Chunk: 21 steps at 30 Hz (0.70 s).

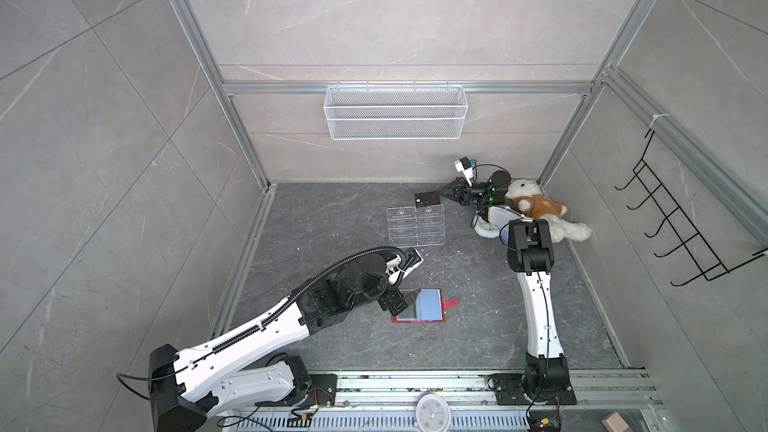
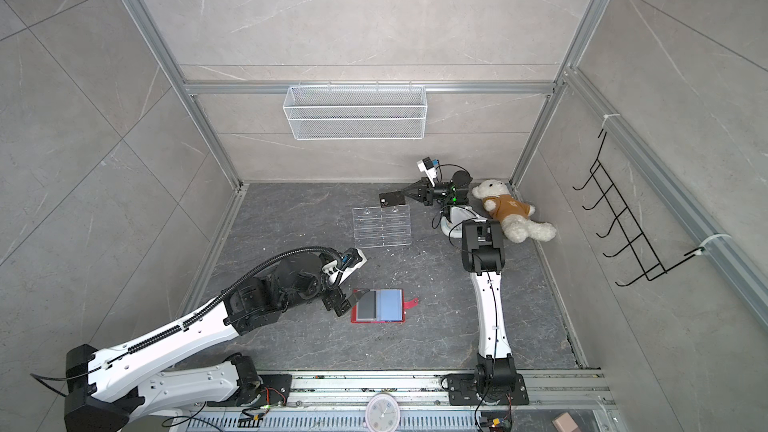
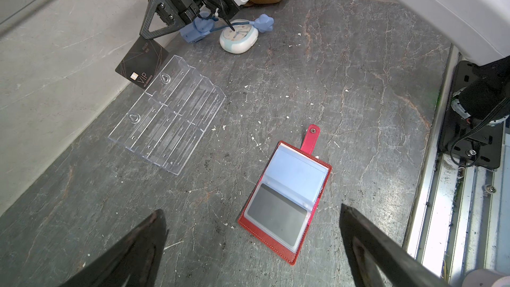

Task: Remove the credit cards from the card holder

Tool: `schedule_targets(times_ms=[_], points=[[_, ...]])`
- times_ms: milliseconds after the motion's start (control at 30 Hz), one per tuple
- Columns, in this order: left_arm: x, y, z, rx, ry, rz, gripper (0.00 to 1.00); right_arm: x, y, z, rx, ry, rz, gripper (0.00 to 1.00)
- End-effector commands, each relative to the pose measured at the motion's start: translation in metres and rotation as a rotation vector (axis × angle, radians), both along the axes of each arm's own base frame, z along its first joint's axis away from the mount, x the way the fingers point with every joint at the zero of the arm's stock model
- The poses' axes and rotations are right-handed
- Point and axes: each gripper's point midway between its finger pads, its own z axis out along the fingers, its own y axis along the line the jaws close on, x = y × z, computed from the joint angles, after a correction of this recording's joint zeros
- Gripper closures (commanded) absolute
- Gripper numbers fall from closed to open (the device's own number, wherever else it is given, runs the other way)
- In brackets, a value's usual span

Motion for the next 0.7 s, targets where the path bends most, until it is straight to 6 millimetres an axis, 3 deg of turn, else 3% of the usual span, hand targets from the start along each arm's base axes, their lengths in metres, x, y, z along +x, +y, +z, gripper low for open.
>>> schedule_targets(times_ms=[0,367,667], points=[[0.004,-0.006,0.030,-0.065,-0.059,-0.014,0.00,-0.011,-0.009,0.008,-0.031,-0.007,0.052,1.00],[-0.003,0.003,0.036,-0.097,-0.065,-0.015,0.00,-0.021,-0.015,0.004,-0.033,0.000,0.051,1.00],[-0.002,0.004,0.035,-0.086,-0.072,-0.011,0.00,-0.016,-0.002,-0.006,-0.033,0.025,0.076,1.00]])
